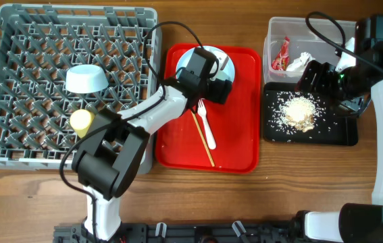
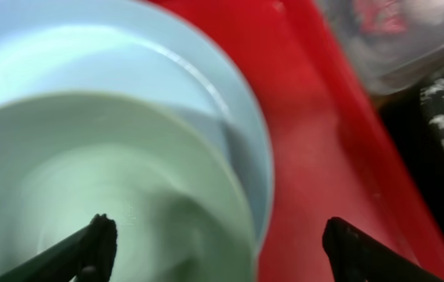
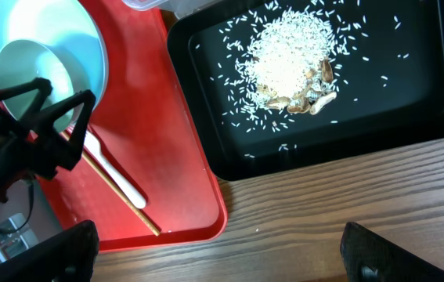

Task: Sort waste into correct bins and load items into the dishwasher rack
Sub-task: 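Move the left gripper to the green bowl on the white plate and grasp it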

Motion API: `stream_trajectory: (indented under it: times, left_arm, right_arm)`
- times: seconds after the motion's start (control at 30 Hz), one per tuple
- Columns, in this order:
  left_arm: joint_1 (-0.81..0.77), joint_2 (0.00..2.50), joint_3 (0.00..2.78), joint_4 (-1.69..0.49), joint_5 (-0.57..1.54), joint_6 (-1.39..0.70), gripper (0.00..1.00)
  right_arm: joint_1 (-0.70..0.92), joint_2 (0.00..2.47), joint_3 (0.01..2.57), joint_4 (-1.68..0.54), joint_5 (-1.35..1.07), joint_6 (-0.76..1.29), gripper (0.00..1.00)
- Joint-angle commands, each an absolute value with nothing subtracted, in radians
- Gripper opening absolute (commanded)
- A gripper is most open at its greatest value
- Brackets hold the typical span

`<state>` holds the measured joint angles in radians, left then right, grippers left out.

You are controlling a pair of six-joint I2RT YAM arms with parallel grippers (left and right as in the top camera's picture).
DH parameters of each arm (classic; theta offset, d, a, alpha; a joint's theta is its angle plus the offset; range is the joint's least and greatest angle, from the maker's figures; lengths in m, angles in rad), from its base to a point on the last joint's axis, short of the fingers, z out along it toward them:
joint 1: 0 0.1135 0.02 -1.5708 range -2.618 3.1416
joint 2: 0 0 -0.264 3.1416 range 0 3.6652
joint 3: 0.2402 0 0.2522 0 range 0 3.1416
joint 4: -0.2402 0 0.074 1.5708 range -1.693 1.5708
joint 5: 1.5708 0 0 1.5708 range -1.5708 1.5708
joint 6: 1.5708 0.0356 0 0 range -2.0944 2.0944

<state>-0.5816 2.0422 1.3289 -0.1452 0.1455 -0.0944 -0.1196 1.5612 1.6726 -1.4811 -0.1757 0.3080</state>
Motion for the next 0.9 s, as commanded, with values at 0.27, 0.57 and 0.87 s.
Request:
stream_trajectory:
  times: [0.27, 0.57, 0.87]
  left_arm:
    - [-0.592, 2.074, 1.335, -0.211, 0.028, -0.082, 0.47]
    - [-0.594, 2.068, 1.336, -0.22, 0.009, -0.083, 0.04]
    - [-0.543, 1.822, 1.336, -0.222, 0.117, -0.093, 0.04]
  right_arm:
    - [-0.122, 1.547, 1.694, -1.497, -0.184, 0.262, 1.0]
    - [-0.122, 1.547, 1.694, -1.502, -0.184, 0.262, 1.0]
    - [-0.122, 1.546, 1.694, -1.505, -0.184, 0.262, 0.99]
